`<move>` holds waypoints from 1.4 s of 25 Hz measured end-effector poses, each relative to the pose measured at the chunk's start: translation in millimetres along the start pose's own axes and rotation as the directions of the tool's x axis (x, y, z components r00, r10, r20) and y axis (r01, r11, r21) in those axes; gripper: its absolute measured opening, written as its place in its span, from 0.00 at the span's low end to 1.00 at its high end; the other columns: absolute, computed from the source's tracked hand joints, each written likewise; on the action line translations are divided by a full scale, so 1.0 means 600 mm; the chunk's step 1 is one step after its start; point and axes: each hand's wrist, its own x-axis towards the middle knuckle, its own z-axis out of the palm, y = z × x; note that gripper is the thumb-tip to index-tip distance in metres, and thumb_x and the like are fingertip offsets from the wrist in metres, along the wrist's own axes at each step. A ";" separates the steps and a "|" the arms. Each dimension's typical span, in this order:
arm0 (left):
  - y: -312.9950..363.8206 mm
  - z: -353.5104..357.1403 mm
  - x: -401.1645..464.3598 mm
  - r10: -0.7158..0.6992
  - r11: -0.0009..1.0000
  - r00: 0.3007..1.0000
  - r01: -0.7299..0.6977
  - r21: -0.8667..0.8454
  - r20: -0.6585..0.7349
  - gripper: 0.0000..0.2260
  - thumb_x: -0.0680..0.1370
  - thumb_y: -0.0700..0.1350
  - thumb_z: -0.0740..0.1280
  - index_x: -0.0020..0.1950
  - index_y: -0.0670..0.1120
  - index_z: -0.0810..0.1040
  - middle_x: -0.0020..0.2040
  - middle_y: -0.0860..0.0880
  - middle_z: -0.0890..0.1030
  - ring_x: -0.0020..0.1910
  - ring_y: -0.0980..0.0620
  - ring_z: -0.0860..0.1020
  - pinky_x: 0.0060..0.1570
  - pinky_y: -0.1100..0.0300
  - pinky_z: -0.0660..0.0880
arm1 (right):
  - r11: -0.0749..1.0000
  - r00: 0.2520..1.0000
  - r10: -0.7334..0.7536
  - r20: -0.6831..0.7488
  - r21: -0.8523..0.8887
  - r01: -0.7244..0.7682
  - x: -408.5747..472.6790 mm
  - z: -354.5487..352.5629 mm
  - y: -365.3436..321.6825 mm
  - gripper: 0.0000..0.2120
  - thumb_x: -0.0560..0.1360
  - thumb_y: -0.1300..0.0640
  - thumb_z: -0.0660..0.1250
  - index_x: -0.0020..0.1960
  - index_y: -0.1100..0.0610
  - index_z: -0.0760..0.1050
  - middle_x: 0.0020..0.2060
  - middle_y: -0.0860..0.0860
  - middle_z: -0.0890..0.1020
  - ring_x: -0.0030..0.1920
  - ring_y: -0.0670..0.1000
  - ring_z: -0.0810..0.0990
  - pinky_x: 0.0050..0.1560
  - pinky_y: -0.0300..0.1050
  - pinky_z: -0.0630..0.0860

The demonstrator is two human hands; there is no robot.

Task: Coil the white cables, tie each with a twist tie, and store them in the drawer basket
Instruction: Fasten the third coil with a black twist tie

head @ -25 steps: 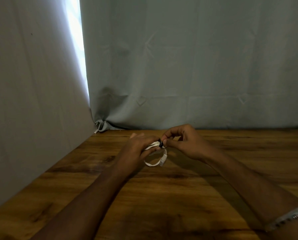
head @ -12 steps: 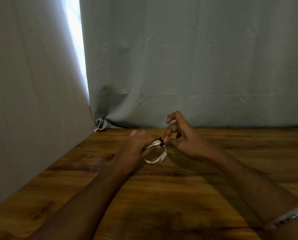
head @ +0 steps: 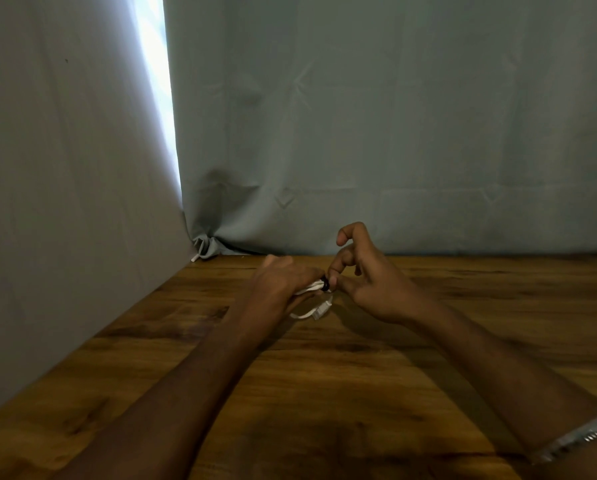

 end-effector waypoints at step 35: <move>0.005 0.012 -0.002 -0.160 0.973 0.983 0.142 -0.182 -0.086 0.11 0.82 0.56 0.62 0.60 0.56 0.79 0.51 0.64 0.79 0.48 0.63 0.71 0.49 0.61 0.65 | 0.998 0.967 0.056 -0.250 0.018 -0.054 0.007 0.010 -0.008 0.06 0.74 0.58 0.77 0.48 0.49 0.83 0.37 0.45 0.85 0.39 0.37 0.81 0.38 0.30 0.69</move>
